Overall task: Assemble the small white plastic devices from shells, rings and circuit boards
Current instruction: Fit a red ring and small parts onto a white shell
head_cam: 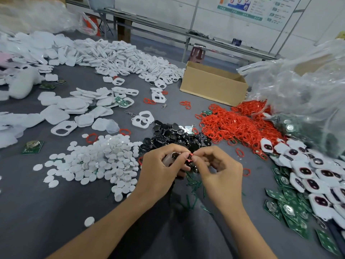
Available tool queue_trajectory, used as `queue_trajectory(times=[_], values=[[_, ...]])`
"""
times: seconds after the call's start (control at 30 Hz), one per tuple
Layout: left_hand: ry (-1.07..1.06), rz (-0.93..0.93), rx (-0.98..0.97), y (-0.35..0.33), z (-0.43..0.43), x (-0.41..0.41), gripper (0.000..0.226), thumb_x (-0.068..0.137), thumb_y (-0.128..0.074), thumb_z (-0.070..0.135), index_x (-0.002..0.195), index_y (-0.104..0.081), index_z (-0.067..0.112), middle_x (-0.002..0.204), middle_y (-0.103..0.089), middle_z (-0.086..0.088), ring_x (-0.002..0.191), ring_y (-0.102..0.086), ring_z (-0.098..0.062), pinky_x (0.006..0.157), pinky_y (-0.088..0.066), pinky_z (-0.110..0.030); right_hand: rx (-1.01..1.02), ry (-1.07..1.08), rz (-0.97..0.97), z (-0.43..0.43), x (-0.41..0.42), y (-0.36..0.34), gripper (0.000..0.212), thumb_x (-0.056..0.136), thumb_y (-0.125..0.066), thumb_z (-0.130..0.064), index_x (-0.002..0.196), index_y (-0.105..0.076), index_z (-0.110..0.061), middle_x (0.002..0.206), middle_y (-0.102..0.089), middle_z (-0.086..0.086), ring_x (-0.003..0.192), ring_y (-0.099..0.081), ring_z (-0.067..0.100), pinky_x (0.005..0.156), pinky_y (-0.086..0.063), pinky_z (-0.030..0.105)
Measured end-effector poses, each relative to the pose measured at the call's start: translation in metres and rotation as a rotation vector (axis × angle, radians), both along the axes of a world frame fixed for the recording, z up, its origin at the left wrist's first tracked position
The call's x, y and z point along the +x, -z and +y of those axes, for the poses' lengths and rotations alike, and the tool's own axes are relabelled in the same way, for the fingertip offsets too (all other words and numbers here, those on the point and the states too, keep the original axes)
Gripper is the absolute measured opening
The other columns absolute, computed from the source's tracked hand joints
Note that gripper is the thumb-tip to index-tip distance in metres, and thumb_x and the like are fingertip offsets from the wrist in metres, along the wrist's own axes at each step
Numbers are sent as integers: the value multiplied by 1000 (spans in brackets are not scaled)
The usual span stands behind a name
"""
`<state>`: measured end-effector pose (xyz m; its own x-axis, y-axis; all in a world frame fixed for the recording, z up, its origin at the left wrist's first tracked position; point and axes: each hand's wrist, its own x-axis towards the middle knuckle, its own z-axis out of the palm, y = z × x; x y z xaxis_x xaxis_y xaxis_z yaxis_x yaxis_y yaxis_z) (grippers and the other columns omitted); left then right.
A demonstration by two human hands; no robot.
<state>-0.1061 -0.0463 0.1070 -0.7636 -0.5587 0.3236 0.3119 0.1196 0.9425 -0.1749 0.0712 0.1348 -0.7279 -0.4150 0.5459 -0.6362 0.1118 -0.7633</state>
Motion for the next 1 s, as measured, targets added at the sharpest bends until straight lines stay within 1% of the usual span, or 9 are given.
queue_trajectory(times=[0.17,0.3,0.4,0.47,0.53,0.63,0.73,0.87,1.0], values=[[25,-22,14,-1,1,1,15,91,-67,11,85,-74,22,72,-72,-3,68,-74,-20,60,-61,-38,-38,-76,-104,3,0,-3,24,78,-70,8,87,-70,-14,74,-69,-2,70,-64,9,66,-49,15],[98,-67,288,-3,1,0,16,95,-60,8,104,-71,14,95,-73,-9,82,-74,-21,61,-59,-29,-42,5,-89,3,-1,-4,35,78,-71,7,88,-73,-26,77,-72,-12,75,-67,3,71,-49,11],[202,-141,446,-3,0,-1,35,95,-53,-5,125,-59,11,115,-68,-7,92,-73,-17,75,-60,-30,-30,67,-28,0,0,-1,39,77,-73,4,85,-72,-34,83,-72,-15,79,-68,2,75,-53,19],[260,-134,477,-2,2,-2,45,93,-53,-8,131,-52,16,118,-68,-2,92,-71,-15,86,-58,-33,-13,81,61,-1,2,2,33,76,-73,4,83,-74,-28,82,-72,-13,77,-68,4,73,-56,27],[247,-111,500,-2,3,-2,47,90,-58,-8,129,-52,18,106,-72,1,90,-70,-13,86,-58,-32,6,76,174,-2,3,5,25,75,-74,5,84,-75,-18,82,-72,-10,76,-67,4,71,-55,29],[172,-85,568,-2,-1,-2,35,87,-62,-5,119,-58,10,85,-74,-2,78,-70,-13,73,-59,-26,48,75,275,-3,4,8,19,75,-74,7,82,-76,-11,84,-71,-3,78,-65,7,72,-53,29],[211,-100,531,-4,-2,1,19,91,-59,-1,109,-65,3,92,-72,-13,80,-71,-17,67,-59,-27,75,88,313,-4,6,9,17,75,-73,10,77,-74,-7,82,-68,1,76,-62,9,70,-51,28],[305,-124,516,-5,2,2,19,95,-52,0,105,-67,7,91,-73,-7,83,-71,-12,69,-59,-27,46,131,300,-5,7,11,18,72,-75,10,75,-75,-8,91,-61,3,76,-56,6,70,-49,22],[326,-154,518,-5,2,1,25,98,-47,-1,115,-64,6,114,-68,-23,110,-66,-30,83,-60,-34,57,105,272,-4,6,13,20,71,-76,9,80,-75,-10,98,-68,0,87,-64,8,78,-53,29]])
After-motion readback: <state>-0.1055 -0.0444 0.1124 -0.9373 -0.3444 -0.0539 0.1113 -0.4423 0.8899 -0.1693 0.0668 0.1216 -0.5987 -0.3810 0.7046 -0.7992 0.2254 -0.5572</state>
